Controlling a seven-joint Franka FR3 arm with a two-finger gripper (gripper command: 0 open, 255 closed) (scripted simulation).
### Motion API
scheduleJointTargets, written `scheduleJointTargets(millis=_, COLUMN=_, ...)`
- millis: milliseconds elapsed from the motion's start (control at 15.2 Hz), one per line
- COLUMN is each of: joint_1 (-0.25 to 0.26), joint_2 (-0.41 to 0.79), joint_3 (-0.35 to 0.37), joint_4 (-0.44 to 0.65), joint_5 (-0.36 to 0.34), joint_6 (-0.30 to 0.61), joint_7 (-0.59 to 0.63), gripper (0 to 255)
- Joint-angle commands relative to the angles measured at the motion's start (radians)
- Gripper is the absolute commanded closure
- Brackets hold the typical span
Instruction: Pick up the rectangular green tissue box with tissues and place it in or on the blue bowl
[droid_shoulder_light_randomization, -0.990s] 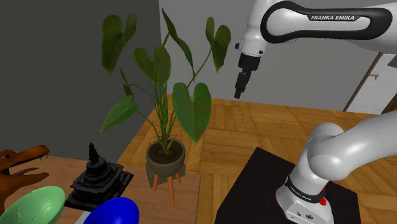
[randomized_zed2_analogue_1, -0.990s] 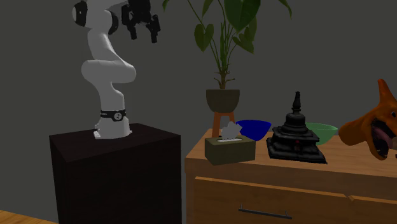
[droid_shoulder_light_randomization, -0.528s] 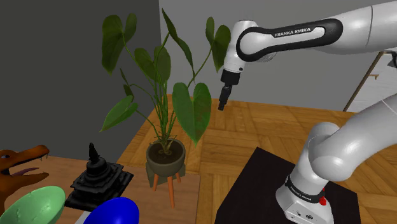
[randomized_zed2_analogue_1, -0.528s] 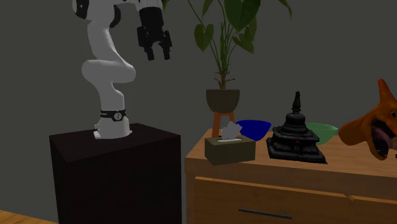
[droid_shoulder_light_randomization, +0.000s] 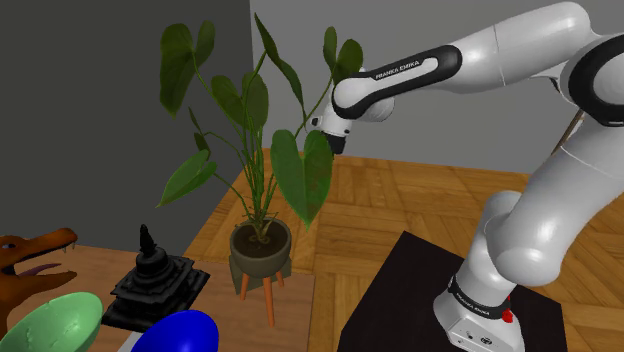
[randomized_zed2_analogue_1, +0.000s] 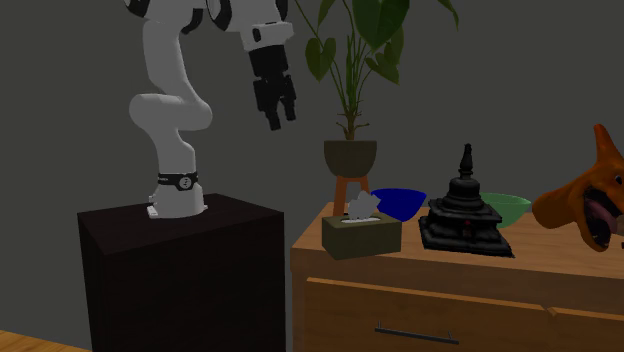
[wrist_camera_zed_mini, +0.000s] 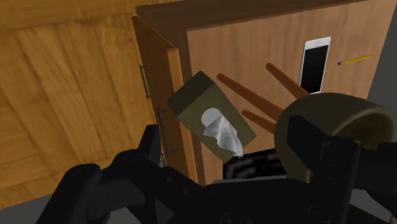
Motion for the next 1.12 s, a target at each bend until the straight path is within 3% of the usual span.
scheduleJointTargets(millis=0, joint_1=0.018, joint_2=0.071, joint_3=-0.007, joint_4=0.023, joint_5=0.049, joint_6=0.032, joint_7=-0.065, gripper=0)
scheduleJointTargets(millis=594, joint_1=0.061, joint_2=0.402, joint_3=0.03, joint_4=0.213, joint_5=0.268, joint_6=0.087, joint_7=-0.315, gripper=0)
scheduleJointTargets(millis=1056, joint_1=0.063, joint_2=0.648, joint_3=0.102, joint_4=0.416, joint_5=0.378, joint_6=0.075, joint_7=-0.45, gripper=0)
